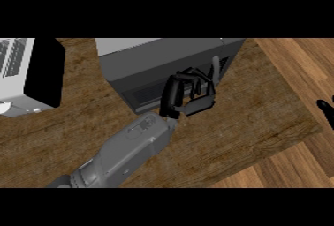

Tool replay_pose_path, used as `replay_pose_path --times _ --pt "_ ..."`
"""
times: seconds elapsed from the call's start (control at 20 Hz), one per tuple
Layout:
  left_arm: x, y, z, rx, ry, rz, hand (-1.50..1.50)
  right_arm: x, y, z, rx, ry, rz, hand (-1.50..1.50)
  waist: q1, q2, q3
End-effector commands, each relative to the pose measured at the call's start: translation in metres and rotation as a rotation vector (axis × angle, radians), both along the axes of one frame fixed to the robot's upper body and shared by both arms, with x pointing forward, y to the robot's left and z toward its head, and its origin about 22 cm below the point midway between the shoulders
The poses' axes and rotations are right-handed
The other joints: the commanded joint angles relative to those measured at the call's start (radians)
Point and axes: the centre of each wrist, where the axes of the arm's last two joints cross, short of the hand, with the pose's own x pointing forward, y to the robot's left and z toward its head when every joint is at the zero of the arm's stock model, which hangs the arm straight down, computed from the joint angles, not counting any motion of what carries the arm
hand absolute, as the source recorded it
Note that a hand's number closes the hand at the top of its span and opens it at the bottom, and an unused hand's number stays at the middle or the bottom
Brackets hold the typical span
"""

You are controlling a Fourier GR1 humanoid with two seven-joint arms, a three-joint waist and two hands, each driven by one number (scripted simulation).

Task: Pick up the milk, place it into the microwave and close the microwave

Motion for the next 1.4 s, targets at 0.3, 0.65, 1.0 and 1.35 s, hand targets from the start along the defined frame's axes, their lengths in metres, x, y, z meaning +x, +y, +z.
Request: replay_pose_path --times 0.3,0.65,1.0,1.35 --pt "0.016 0.004 0.004 0.002 0.0 0.03 1.5 0.001 -0.004 0.01 -0.013 0.009 0.011 -1.5 -0.01 0.018 0.0" --pt "0.018 0.003 0.004 0.004 -0.016 0.032 1.5 0.004 -0.01 0.016 -0.005 0.008 0.007 -1.5 -0.01 0.019 0.002" --pt "0.017 0.002 0.004 -0.008 -0.02 0.024 1.5 0.005 -0.002 0.024 -0.014 0.001 0.111 -1.5 -0.008 0.02 0.001" --pt "0.019 0.001 0.005 -0.017 -0.025 0.035 1.5 0.005 -0.005 0.031 -0.031 0.009 0.142 -1.5 -0.021 0.02 0.001"
